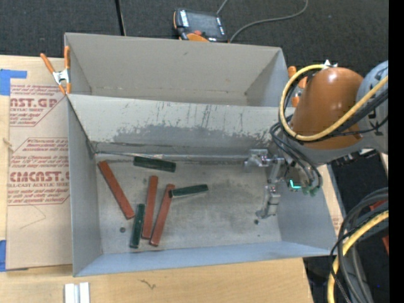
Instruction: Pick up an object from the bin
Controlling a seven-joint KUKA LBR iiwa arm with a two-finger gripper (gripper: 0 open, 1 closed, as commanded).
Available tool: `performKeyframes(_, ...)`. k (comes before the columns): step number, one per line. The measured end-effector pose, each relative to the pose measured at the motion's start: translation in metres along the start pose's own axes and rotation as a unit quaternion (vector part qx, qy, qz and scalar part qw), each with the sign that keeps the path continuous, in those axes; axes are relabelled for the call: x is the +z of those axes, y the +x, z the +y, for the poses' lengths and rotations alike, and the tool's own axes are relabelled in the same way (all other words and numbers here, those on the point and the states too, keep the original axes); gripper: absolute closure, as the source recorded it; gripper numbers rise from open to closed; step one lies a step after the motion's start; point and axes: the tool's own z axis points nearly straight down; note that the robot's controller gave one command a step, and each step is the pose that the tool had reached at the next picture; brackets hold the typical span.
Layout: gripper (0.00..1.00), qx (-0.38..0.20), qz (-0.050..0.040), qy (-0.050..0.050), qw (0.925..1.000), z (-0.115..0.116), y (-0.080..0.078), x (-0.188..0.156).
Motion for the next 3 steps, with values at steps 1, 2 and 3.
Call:
performKeyframes(1, 0.00, 0.023, -0.0026, -0.001, 0.9997, 0.033, -0.060, 0.108)
performKeyframes(2, 0.00, 0.004, -0.0030, -0.002, 1.0000, 0.107, -0.049, 0.115)
performKeyframes(3, 1.00, 0.007, -0.0037, 0.000, 1.0000, 0.102, -0.050, 0.115)
